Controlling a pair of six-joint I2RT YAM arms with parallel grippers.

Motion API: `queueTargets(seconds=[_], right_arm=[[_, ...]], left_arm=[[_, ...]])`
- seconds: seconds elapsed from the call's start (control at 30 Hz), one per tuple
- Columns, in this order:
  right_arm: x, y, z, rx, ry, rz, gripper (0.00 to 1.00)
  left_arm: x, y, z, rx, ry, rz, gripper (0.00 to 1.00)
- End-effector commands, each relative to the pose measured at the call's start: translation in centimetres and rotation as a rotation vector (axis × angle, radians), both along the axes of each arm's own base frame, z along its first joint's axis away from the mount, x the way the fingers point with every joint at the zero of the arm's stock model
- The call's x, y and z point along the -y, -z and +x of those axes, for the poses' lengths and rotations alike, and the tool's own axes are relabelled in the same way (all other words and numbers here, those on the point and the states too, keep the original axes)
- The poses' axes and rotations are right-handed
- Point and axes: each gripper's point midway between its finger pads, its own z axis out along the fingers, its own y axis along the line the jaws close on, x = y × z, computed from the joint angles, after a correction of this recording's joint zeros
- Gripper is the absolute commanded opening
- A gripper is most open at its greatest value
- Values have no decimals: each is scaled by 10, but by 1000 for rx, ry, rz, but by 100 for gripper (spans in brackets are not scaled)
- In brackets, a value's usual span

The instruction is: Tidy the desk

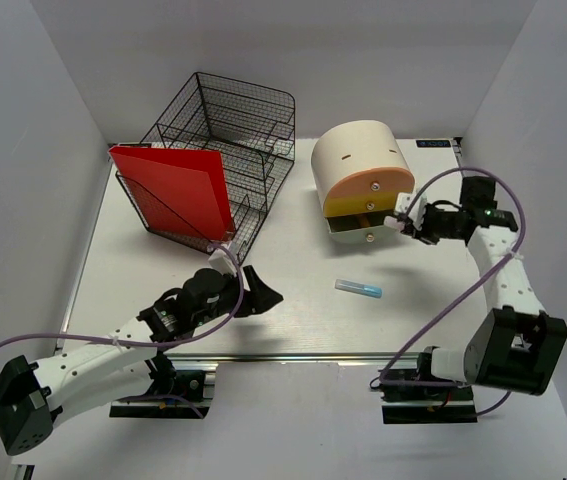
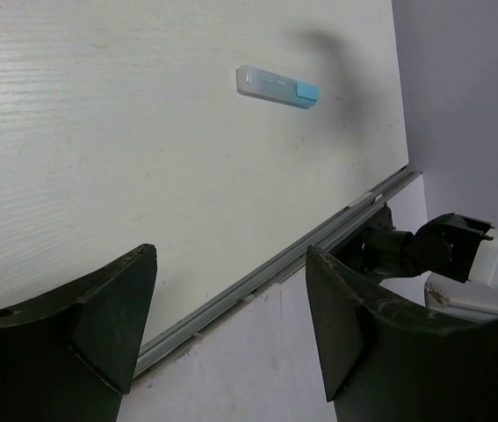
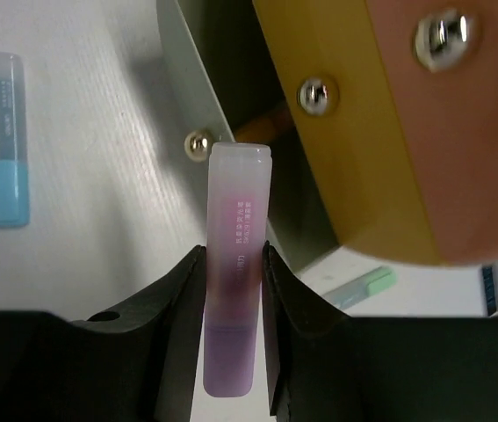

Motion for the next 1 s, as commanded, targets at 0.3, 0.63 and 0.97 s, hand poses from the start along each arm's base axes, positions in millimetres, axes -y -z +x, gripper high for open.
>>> queueTargets(seconds=[0.3,0.63,0.97], right_arm=[[-68,-31,30,432,-221,-168,0],[-100,-14,37,419,-296,-216,0],[-116,4,53,395,-230,-254,0]], left_arm=[[8,-4,3,-2,6,-24,78],[11,-5,5,-13,2,-23,78],[10,-4,3,-20,-3,-30,78]])
